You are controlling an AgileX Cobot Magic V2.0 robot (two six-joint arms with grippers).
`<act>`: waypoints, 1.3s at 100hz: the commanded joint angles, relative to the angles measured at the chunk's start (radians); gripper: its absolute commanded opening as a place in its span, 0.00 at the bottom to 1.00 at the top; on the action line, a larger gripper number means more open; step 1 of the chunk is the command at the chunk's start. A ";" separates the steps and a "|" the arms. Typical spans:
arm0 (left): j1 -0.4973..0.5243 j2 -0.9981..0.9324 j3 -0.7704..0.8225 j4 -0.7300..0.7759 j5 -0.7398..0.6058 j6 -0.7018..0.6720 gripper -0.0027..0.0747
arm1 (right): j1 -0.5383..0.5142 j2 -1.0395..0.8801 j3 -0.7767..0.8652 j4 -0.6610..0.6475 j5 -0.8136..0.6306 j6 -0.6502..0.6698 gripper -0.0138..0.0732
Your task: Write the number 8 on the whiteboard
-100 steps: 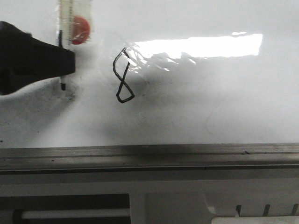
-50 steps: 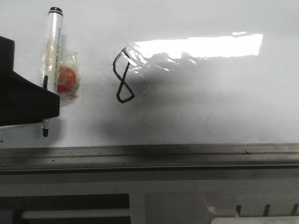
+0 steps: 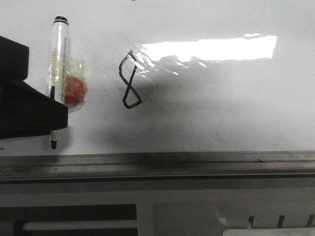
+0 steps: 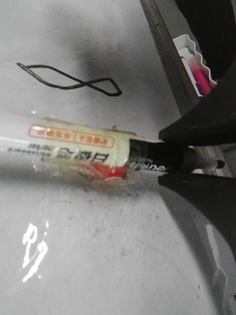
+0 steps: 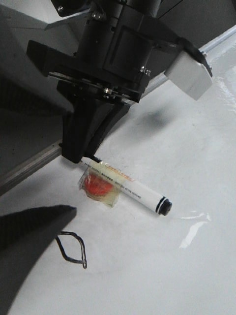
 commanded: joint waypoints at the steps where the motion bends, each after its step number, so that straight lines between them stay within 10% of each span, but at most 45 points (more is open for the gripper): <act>1: 0.001 -0.006 -0.029 -0.013 -0.055 -0.011 0.11 | -0.009 -0.026 -0.029 0.011 -0.061 0.003 0.57; 23: 0.001 -0.006 -0.029 -0.016 -0.052 -0.011 0.54 | -0.009 -0.026 -0.029 0.013 -0.061 0.003 0.56; 46: 0.001 -0.008 -0.029 -0.018 -0.056 -0.011 0.56 | -0.009 -0.026 -0.029 0.019 -0.024 0.003 0.55; 57: 0.001 -0.026 -0.029 -0.016 -0.054 -0.011 0.56 | -0.009 -0.026 -0.029 0.019 0.000 0.012 0.37; 68: 0.001 -0.076 -0.029 0.016 -0.052 -0.009 0.49 | -0.009 -0.051 -0.029 0.020 -0.010 0.035 0.07; 86: 0.001 -0.187 -0.029 0.124 -0.052 -0.009 0.00 | -0.009 -0.128 -0.014 -0.015 -0.039 0.037 0.09; 130: 0.001 -0.418 0.101 0.317 -0.168 -0.004 0.01 | -0.009 -0.503 0.402 -0.094 -0.382 0.037 0.09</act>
